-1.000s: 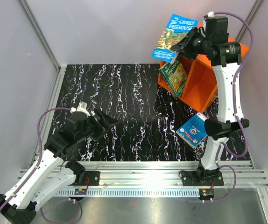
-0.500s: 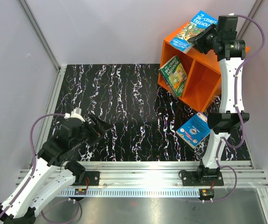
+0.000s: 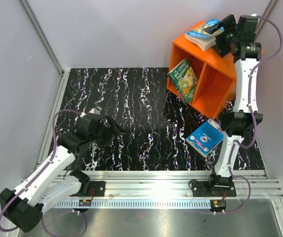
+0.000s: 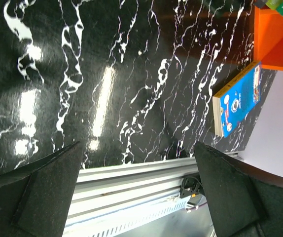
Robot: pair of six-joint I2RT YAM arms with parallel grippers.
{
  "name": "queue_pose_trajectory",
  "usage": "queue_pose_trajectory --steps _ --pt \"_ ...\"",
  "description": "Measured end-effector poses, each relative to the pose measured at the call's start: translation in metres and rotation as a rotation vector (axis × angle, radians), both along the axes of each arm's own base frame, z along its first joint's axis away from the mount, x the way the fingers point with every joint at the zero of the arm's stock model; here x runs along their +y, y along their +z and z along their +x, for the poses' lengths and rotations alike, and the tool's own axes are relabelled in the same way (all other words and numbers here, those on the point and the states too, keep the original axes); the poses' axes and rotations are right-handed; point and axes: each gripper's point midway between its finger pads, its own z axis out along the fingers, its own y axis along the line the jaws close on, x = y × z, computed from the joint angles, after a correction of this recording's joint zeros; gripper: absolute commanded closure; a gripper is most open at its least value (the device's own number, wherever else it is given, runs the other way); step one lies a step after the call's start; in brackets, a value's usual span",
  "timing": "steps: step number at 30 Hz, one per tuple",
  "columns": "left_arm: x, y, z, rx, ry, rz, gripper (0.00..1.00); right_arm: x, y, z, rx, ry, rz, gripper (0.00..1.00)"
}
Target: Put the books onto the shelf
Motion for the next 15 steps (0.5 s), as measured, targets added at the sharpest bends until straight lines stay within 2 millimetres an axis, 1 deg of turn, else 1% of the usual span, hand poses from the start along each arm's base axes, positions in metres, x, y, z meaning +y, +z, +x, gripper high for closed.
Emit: queue_pose_trajectory --steps 5,7,9,12,15 --pt "-0.005 0.001 0.016 0.003 -0.011 -0.007 0.01 -0.007 -0.001 0.001 -0.003 0.014 0.009 0.00" --pt "-0.008 0.001 0.023 0.007 -0.018 -0.009 0.01 -0.012 -0.002 0.001 -0.006 0.020 0.011 0.00" --pt "-0.013 0.000 0.029 0.015 -0.029 -0.009 0.01 -0.021 -0.002 0.001 -0.012 0.021 0.005 0.00" --pt "-0.021 -0.001 0.040 0.027 -0.051 -0.008 0.02 -0.035 -0.003 -0.007 -0.005 0.013 -0.024 0.02" --pt "-0.029 0.001 0.051 0.027 -0.070 -0.012 0.02 -0.040 -0.004 -0.021 0.016 0.009 -0.036 0.06"
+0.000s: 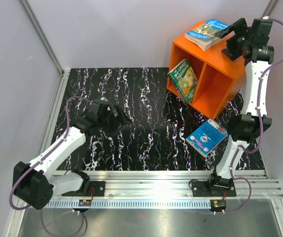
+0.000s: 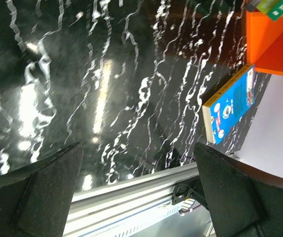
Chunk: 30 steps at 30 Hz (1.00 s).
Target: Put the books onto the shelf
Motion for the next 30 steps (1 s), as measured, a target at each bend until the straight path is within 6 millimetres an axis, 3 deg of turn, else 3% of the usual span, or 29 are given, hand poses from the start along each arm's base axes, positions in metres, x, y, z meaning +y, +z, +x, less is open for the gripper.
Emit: queue_pose_trajectory --steps 3,10,17,23,25,30 --pt "-0.008 -0.001 0.009 0.003 -0.019 -0.010 0.03 0.000 -0.001 -0.013 0.022 0.004 -0.009 0.18" --pt "-0.029 -0.005 0.027 0.022 -0.062 -0.049 0.05 0.000 -0.004 -0.016 0.047 0.004 -0.011 0.18" --pt "-0.033 -0.005 0.028 0.025 -0.089 -0.057 0.05 0.001 -0.004 0.009 -0.005 -0.013 0.054 0.18" --pt "-0.031 -0.006 0.025 0.027 -0.101 -0.041 0.05 0.007 -0.002 0.043 -0.072 -0.002 0.084 0.21" --pt "-0.029 -0.006 0.024 0.026 -0.103 -0.037 0.05 0.011 -0.004 0.048 -0.078 0.003 0.090 0.27" --pt "-0.025 -0.004 0.026 0.013 -0.100 -0.034 0.05 0.017 -0.019 0.050 -0.042 0.010 0.084 0.76"
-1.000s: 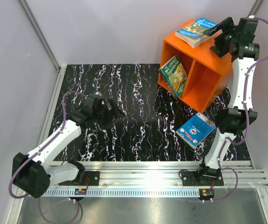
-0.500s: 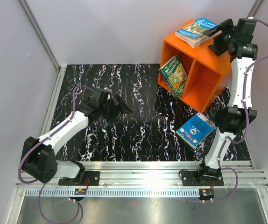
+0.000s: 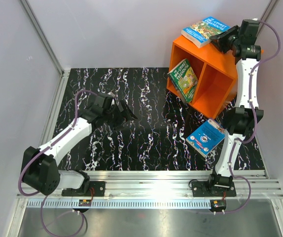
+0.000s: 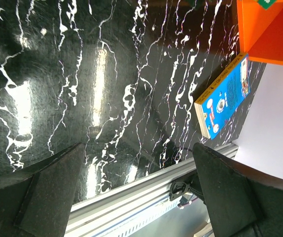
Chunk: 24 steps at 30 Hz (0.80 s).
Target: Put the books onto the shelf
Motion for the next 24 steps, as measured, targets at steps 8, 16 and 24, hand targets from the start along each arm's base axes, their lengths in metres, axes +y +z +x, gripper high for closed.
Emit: queue_pose_trajectory --steps 8,16,24 --pt "0.004 0.001 0.005 -0.008 0.015 -0.007 0.05 0.002 -0.003 0.002 -0.001 0.004 -0.003 1.00" --pt "0.001 -0.004 0.009 -0.004 -0.001 -0.020 0.05 0.008 -0.004 -0.003 -0.015 0.023 -0.050 1.00" --pt "-0.002 -0.016 0.011 0.030 -0.025 -0.013 0.05 0.051 -0.003 -0.046 0.044 0.116 -0.091 0.60"
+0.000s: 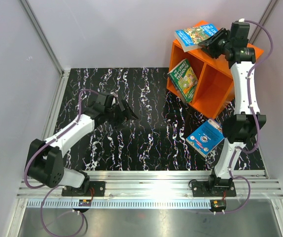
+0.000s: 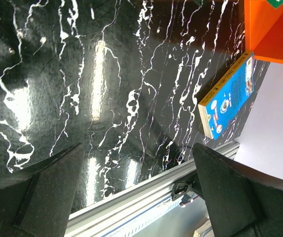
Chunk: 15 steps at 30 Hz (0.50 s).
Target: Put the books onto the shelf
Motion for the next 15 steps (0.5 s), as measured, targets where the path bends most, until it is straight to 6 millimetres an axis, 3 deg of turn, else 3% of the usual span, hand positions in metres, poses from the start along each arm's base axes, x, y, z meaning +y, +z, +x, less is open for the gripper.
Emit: queue_pose_trajectory --steps 5,15 --pt "-0.004 0.006 0.004 -0.014 -0.017 -0.010 0.05 0.014 0.002 -0.018 0.031 0.022 -0.017 0.58" --pt "-0.006 0.011 0.007 -0.034 -0.036 -0.012 0.05 0.003 0.000 -0.029 0.060 -0.021 -0.067 0.60"
